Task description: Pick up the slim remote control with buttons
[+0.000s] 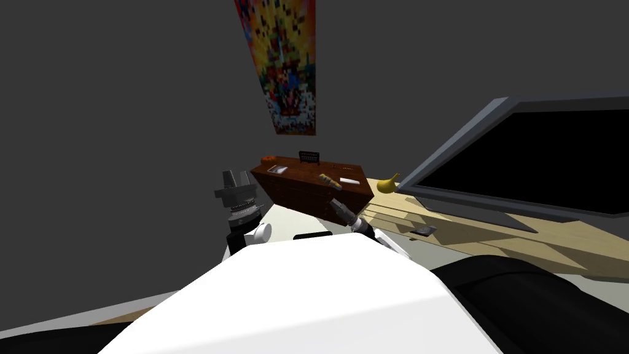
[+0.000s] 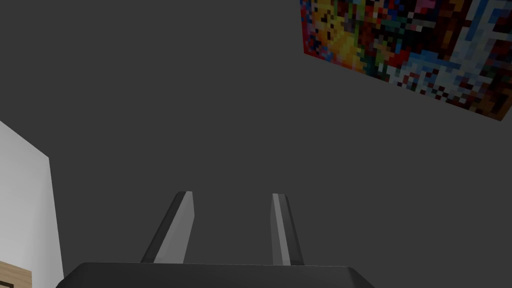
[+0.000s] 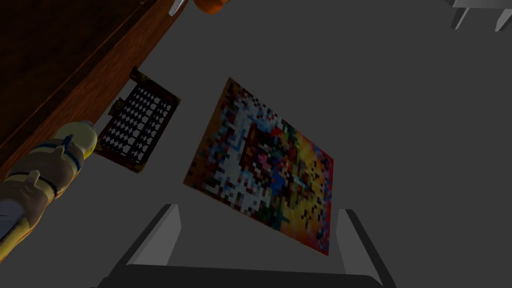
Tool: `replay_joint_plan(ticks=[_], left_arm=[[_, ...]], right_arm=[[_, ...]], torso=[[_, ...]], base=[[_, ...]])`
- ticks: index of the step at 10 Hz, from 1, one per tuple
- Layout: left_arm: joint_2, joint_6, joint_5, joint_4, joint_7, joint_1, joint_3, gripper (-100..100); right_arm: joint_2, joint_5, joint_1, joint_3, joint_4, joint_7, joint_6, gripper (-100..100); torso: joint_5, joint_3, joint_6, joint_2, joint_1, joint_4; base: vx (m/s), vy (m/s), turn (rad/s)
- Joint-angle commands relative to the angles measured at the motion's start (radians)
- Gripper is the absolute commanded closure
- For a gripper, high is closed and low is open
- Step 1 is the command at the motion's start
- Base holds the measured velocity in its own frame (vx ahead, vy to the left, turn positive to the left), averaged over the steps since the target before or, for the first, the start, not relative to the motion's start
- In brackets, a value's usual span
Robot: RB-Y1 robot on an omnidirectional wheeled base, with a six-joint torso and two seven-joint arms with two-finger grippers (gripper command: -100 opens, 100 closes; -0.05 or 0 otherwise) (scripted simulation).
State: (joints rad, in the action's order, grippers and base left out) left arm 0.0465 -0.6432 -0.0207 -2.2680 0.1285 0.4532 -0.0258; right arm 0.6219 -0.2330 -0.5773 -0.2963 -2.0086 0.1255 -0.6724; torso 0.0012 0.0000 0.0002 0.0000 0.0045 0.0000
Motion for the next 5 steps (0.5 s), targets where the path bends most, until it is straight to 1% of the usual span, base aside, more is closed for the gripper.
replay_joint_plan(ticks=[1, 2, 3, 4, 5], left_arm=[[0.0, 0.0, 0.0, 0.0, 0.0, 0.0, 0.0, 0], [0.0, 0.0, 0.0, 0.0, 0.0, 0.0, 0.0, 0], [0.0, 0.0, 0.0, 0.0, 0.0, 0.0, 0.0, 0], [0.0, 0.0, 0.0, 0.0, 0.0, 0.0, 0.0, 0], [0.0, 0.0, 0.0, 0.0, 0.0, 0.0, 0.0, 0]], right_arm=[[0.05, -0.024, -0.007, -0.025, 0.039, 0.01, -0.02, -100], [0.076, -0.024, -0.007, -0.025, 0.039, 0.01, -0.02, -100], [0.108, -0.043, -0.01, -0.044, 0.073, 0.015, -0.034, -100], [0.139, -0.043, -0.01, -0.044, 0.073, 0.015, -0.034, -100], [0.168, -0.061, -0.012, -0.062, 0.109, 0.02, -0.048, -100]], torso=[[0.0, 0.0, 0.0, 0.0, 0.0, 0.0], [0.0, 0.0, 0.0, 0.0, -0.001, 0.0], [0.0, 0.0, 0.0, 0.0, 0.0, 0.0], [0.0, 0.0, 0.0, 0.0, 0.001, 0.0], [0.0, 0.0, 0.0, 0.0, 0.001, 0.0]], base=[[0.011, 0.068, 0.076], [0.003, 0.084, 0.022], [0.01, 0.101, 0.07], [0.002, 0.084, 0.014], [0.009, 0.079, 0.069]])
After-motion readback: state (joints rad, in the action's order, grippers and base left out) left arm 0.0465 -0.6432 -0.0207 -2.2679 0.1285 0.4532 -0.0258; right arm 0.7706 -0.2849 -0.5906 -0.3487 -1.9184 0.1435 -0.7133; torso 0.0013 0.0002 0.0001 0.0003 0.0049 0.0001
